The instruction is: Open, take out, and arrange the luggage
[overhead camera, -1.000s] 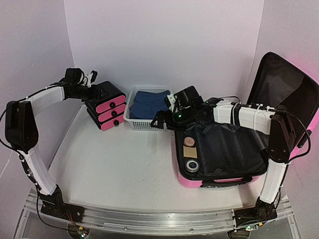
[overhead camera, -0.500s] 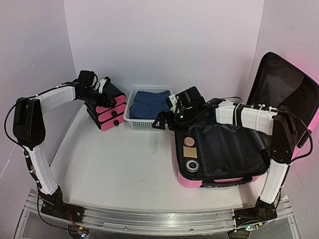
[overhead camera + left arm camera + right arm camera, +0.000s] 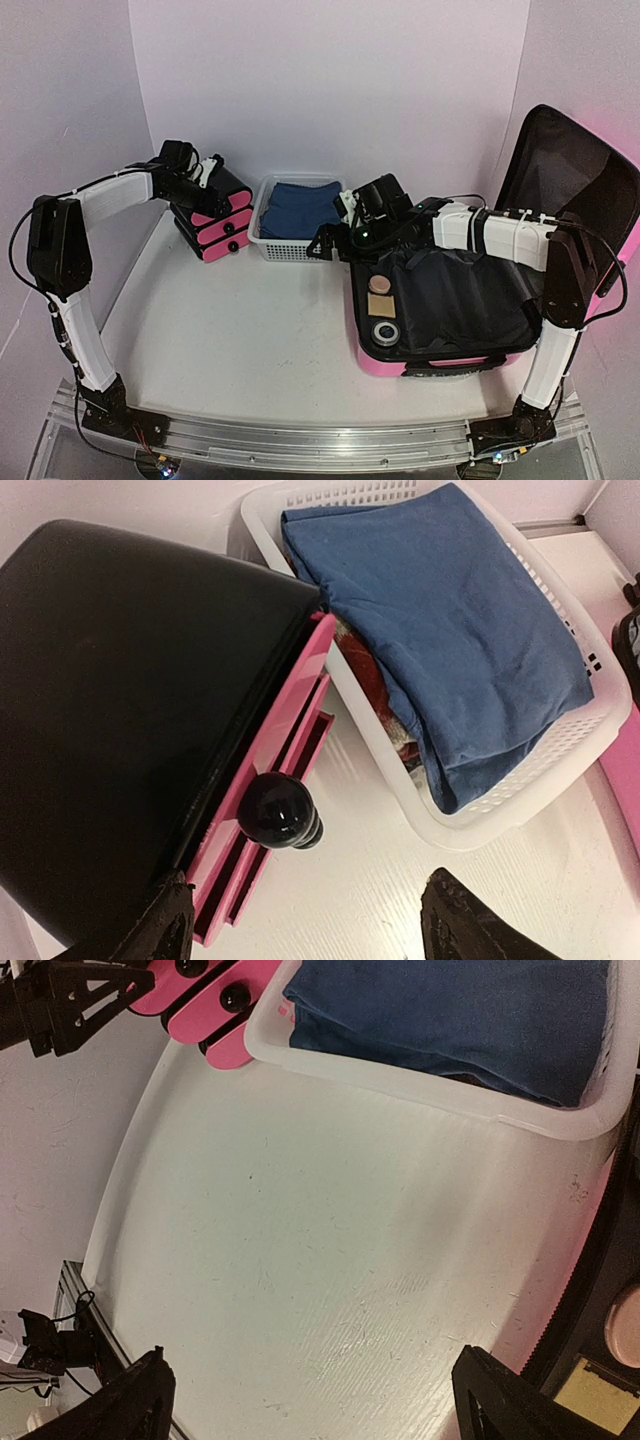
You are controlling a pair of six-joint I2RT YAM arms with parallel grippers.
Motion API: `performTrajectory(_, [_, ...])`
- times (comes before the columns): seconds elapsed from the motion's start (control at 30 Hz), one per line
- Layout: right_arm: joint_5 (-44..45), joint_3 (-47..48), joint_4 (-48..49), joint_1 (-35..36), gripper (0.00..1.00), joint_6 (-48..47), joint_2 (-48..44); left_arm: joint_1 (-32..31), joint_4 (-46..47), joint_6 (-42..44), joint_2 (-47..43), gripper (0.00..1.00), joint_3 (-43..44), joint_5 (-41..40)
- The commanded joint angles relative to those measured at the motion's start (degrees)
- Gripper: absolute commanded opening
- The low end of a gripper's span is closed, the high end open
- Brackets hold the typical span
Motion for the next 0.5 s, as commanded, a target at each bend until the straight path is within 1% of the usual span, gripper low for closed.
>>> performTrajectory(0.0, [-0.2,0.3,1.8,-0.2,0.98,-0.2,-2.8,0.0,0.6,0.0,-3.3,0.77,4.5,-2.4])
performTrajectory(0.13, [-0.3,0.2,1.8,-0.2,0.98,-0.1,-3.0,0.0,-1.4,2.7,-2.0,0.73,6.6,-8.9])
performTrajectory(0.23, [-0.1,-0.2,1.8,-0.2,0.98,-0.1,-3.2,0.1,-4.9,2.5,-0.1,0.73,9.3,-14.1])
performTrajectory(0.33, [-0.2,-0.2,1.8,-0.2,0.98,-0.1,-3.2,0.1,-6.9,2.7,0.9,0.74,10.8,-13.2])
performTrajectory(0.4, [-0.2,-0.2,1.8,-0.2,0.98,-0.1,-3.1,0.1,-8.8,1.0,1.6,0.72,12.6,-10.0])
performTrajectory(0.47, [-0.2,-0.1,1.9,-0.2,0.98,-0.1,-3.0,0.1,-9.6,-0.9,2.0,0.72,13.5,-8.6])
